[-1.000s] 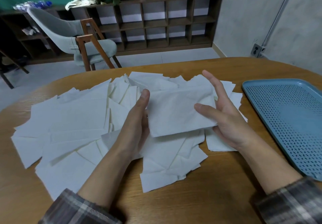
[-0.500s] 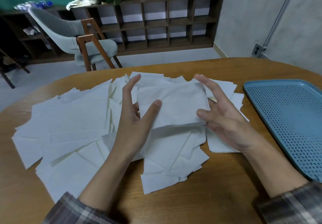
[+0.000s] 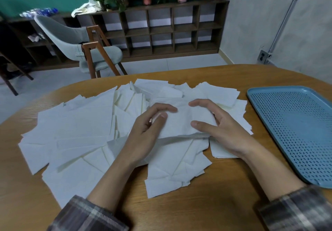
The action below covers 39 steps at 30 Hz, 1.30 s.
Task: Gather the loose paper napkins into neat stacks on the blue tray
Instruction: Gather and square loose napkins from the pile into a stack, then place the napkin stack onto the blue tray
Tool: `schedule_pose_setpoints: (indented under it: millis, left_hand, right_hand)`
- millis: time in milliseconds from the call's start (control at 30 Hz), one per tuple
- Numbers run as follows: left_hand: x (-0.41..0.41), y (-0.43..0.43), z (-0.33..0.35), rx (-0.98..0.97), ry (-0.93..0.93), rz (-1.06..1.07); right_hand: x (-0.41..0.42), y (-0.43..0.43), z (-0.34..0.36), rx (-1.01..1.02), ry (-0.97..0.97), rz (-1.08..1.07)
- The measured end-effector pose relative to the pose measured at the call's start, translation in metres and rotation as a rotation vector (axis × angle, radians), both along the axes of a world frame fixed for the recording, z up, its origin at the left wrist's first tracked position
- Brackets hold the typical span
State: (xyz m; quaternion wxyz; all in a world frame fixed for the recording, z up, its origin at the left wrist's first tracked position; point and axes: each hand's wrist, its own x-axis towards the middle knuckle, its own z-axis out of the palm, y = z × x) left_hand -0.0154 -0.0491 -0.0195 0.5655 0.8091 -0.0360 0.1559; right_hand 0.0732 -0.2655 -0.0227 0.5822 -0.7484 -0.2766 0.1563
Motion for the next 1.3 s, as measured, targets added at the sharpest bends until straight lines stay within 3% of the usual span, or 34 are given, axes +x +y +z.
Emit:
schedule_pose_setpoints:
  millis: [233,533,700,900,1100,1300]
  left_hand:
    - [-0.007,0.0,0.014,-0.048,-0.034,0.007]
    - [-0.001,-0.038,0.029,0.028,0.008,0.014]
    - [0.008,-0.063,0.033,0.048,0.025,0.011]
    - [0.033,-0.102,0.026,0.054,0.041,0.019]
    - [0.07,-0.149,0.024,0.076,0.079,-0.054]
    - [0.116,-0.192,0.027,0.039,0.222,-0.099]
  right_hand:
    - [-0.007,-0.007,0.011,0.181,0.246,0.114]
    - [-0.01,-0.038,0.019,0.108,-0.067,-0.154]
    - [-0.011,-0.066,0.027,0.057,-0.035,-0.189]
    - [-0.005,-0.105,0.036,-0.038,-0.138,-0.266]
    - [0.02,-0.155,0.04,-0.105,-0.042,-0.29]
    - [0.068,-0.201,0.04,-0.128,-0.026,-0.423]
